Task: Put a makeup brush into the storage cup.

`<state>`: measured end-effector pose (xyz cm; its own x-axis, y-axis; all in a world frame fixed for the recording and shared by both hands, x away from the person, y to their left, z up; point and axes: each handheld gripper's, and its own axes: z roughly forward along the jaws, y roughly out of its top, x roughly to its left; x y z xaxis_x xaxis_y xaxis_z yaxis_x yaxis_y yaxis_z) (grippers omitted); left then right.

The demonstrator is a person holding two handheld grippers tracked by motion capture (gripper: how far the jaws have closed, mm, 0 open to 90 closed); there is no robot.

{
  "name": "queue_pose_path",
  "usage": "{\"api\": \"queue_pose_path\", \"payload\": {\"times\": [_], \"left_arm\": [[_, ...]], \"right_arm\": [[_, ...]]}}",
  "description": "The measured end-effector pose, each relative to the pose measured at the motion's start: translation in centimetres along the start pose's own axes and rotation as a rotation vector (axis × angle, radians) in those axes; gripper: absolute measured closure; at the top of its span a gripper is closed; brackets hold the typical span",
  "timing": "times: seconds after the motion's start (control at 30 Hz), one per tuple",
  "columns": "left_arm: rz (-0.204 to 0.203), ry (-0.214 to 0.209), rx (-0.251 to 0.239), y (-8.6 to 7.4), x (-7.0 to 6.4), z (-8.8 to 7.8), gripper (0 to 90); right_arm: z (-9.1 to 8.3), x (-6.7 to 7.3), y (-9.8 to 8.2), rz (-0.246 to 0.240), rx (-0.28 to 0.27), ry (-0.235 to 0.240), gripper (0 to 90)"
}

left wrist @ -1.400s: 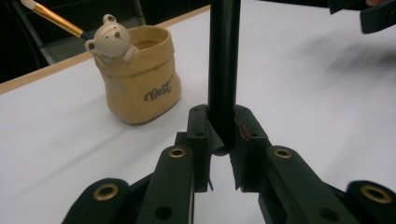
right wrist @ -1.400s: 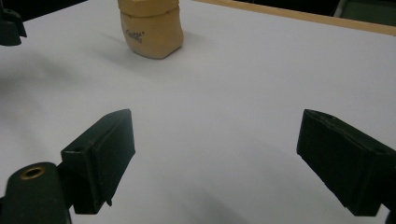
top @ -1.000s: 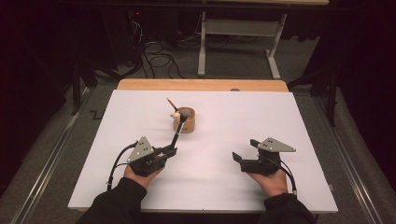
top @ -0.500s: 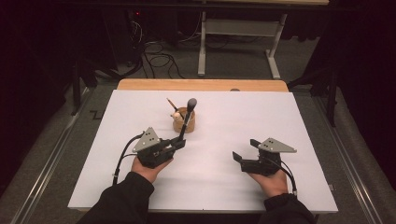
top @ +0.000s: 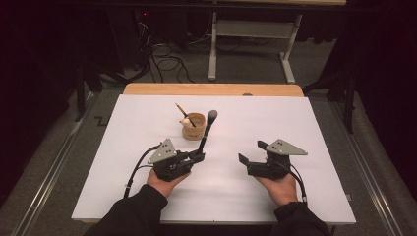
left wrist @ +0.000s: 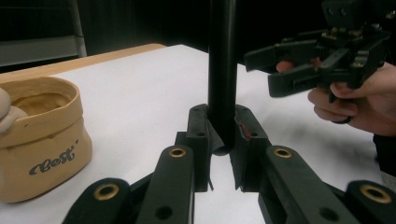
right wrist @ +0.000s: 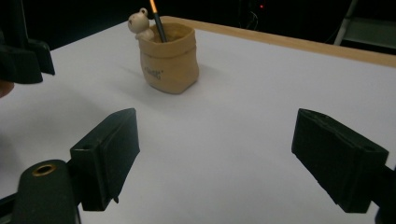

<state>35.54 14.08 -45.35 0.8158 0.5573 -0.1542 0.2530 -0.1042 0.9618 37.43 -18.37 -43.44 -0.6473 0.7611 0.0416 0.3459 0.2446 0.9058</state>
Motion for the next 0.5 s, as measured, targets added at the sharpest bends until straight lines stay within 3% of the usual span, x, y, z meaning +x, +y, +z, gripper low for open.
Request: {"api": "queue_pose_path", "payload": {"times": [0.27, 0.37, 0.5], "left_arm": [[-0.009, 0.015, -0.003, -0.5, 0.0, -0.4, 79.2], [-0.02, 0.023, -0.015, -0.6, 0.0, -0.5, 79.2], [-0.017, 0.029, -0.018, -0.9, -0.2, -0.4, 79.2]], "right_arm": [[2.1, 1.5, 2.5, -0.017, -0.014, 0.033, 18.7], [2.2, 2.1, 2.7, -0.047, -0.041, 0.031, 20.2], [1.8, 2.5, 2.7, -0.044, -0.057, 0.061, 20.6]]}}
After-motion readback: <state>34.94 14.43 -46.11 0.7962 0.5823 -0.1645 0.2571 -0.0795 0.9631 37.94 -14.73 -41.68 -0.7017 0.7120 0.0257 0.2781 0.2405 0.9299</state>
